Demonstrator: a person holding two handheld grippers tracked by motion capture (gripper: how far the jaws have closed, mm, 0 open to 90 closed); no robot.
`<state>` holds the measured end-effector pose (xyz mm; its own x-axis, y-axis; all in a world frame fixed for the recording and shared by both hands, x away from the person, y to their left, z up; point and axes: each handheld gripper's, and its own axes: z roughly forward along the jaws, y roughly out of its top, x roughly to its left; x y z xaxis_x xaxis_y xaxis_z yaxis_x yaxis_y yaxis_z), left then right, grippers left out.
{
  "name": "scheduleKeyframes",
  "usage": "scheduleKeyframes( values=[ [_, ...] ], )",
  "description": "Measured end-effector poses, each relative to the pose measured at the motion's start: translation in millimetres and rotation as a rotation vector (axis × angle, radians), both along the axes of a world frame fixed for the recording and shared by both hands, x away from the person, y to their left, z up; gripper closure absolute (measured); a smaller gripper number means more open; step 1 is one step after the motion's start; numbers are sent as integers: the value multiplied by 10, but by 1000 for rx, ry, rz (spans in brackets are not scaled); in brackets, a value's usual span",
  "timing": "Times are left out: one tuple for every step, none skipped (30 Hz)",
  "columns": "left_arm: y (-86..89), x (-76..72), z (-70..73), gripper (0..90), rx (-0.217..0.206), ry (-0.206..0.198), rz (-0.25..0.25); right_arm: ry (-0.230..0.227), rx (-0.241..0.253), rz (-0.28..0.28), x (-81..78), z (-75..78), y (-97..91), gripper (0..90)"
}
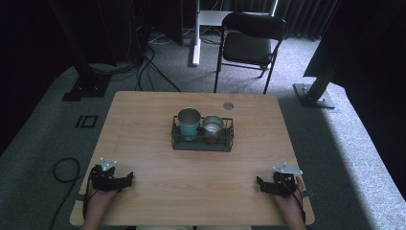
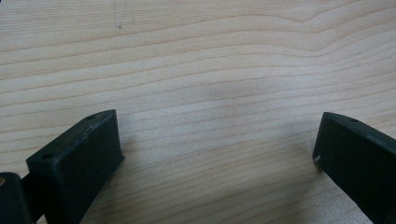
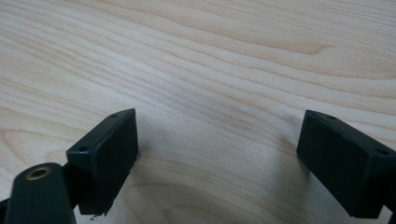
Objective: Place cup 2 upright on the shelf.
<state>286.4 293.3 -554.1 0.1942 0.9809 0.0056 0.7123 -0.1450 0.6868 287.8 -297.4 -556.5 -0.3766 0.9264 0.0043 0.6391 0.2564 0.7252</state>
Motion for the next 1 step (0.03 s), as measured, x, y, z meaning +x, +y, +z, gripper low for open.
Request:
scheduleKeyframes(
  values=[
    [0,0,0,16,0,0,0,0,0,0,0,0,0,122]
  ],
)
